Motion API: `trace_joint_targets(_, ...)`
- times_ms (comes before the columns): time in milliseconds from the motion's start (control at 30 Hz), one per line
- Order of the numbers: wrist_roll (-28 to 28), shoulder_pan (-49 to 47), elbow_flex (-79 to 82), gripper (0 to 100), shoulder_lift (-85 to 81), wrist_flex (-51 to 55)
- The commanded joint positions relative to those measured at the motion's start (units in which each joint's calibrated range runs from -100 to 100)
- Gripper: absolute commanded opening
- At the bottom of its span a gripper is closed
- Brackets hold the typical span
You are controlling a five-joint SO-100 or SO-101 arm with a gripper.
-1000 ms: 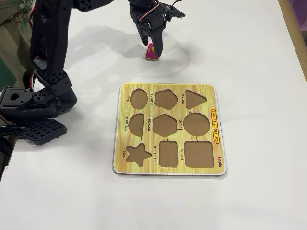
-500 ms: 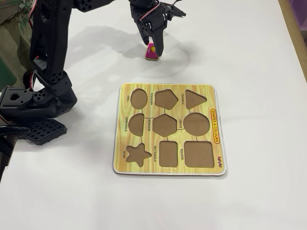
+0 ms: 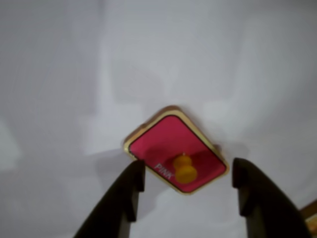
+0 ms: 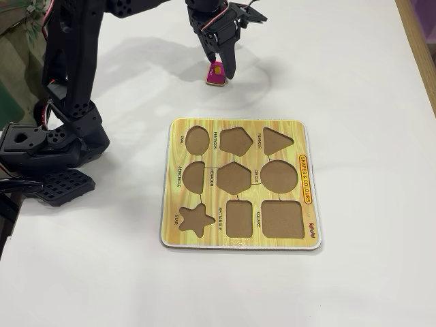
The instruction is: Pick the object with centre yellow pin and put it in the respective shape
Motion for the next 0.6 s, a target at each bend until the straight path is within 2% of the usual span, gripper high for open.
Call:
trace_joint_targets(0, -0.1, 0.4, 1.0, 10, -1.3, -0.3)
trace_joint_targets(100, -0.2, 0.5, 2.4, 4, -1.7, -0.6)
trace_joint_targets(267, -0.2, 0.4, 3.1, 1, -1.7, -0.4)
trace_joint_targets(567, 0.1, 0.3, 3.2, 1, -1.9, -0.6)
